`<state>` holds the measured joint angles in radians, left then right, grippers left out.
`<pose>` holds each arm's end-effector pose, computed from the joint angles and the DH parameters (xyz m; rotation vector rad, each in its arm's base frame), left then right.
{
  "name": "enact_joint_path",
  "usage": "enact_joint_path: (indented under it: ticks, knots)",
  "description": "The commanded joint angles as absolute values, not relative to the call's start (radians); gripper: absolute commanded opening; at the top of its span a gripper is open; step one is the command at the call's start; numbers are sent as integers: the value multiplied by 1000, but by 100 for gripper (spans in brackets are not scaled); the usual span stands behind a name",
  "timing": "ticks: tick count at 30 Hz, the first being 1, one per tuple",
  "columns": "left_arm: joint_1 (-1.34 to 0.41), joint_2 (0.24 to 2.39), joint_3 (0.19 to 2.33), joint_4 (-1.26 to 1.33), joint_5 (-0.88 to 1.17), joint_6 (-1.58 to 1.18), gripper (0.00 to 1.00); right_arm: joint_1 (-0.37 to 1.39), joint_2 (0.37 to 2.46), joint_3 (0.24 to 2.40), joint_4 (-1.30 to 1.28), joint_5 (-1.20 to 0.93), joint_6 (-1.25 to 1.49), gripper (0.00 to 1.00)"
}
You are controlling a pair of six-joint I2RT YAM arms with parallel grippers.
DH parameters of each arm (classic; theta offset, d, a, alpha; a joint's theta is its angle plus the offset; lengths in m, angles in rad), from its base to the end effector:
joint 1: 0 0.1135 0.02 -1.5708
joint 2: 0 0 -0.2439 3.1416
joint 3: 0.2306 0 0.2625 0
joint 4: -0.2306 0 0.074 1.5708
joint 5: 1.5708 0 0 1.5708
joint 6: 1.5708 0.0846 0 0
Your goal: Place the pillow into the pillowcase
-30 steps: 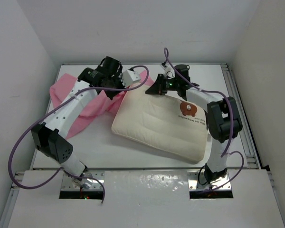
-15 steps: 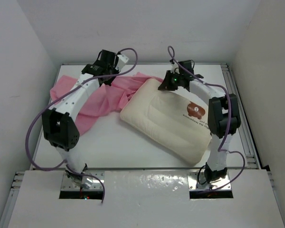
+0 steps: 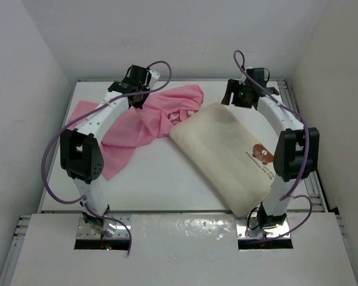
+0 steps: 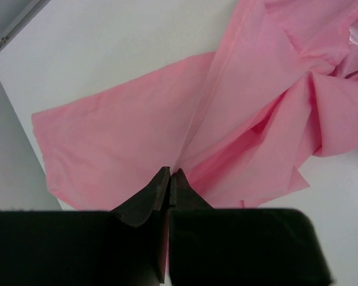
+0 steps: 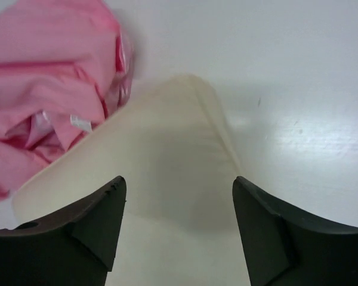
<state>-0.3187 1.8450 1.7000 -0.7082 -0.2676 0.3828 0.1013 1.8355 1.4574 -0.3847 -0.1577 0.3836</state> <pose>0.4342 -0.1197 0.2535 0.7141 2.3058 0.3533 0.4537 0.0595 0.2015 0.2531 2.3473 0.4232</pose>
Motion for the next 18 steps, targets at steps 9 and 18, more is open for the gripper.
enact_joint_path:
  ticks: [9, 18]
  knots:
    - [-296, 1721, 1778, -772, -189, 334, 0, 480, 1808, 1482, -53, -260, 211, 88]
    - [-298, 1640, 1632, -779, -149, 330, 0, 574, 2143, 1603, 97, -312, 482, 87]
